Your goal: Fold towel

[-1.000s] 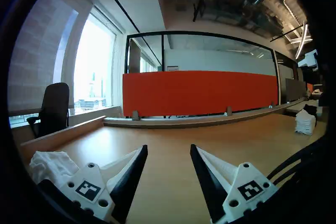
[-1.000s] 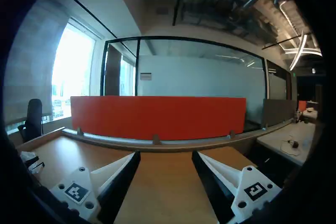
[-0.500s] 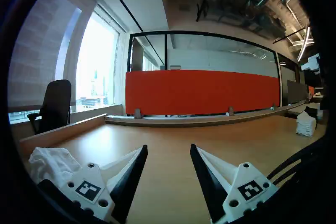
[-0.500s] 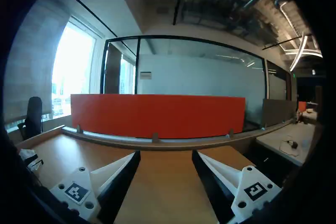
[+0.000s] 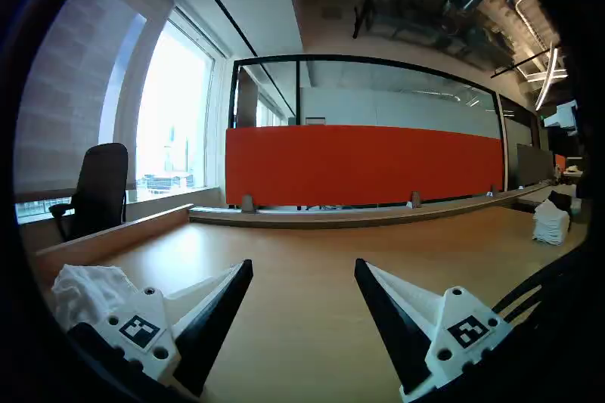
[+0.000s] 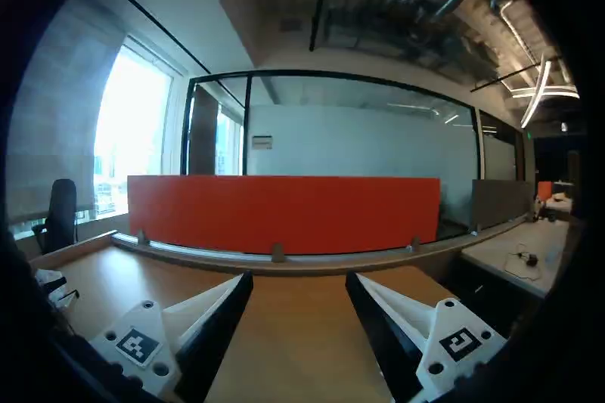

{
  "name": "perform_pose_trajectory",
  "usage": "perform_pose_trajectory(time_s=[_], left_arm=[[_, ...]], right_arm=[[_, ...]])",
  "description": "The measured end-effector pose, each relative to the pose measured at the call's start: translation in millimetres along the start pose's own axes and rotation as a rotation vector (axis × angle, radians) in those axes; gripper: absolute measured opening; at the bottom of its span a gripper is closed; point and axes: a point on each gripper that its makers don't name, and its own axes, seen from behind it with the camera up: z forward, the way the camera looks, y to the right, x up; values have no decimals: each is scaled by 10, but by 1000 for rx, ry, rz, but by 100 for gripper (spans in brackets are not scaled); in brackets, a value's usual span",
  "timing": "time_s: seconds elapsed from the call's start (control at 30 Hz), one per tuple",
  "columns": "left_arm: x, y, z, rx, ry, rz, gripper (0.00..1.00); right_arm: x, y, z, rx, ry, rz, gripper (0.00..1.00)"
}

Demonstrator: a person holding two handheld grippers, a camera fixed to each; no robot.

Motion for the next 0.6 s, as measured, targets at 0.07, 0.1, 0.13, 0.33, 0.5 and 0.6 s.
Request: perform_pose_trajectory(time_s=[0.07, 0.1, 0.13, 0.33, 0.5, 0.6], left_arm=[[-2, -2, -1, 0, 0, 0, 100], [-3, -2, -1, 0, 0, 0, 100], [-4, -2, -1, 0, 0, 0, 100], [-9, -1, -6, 0, 0, 0, 100], [-12, -1, -7, 0, 0, 0, 100], [-12, -3, -5, 0, 0, 0, 100]], right_arm=[[-13, 29, 11, 4, 11, -4, 94], [-21, 46, 16, 4, 16, -5, 94], [-30, 64, 21, 4, 19, -7, 94], [-143, 143, 48, 11, 37, -1, 94], [-341, 188, 77, 17, 34, 25, 94], [-474, 204, 85, 18, 31, 32, 94]])
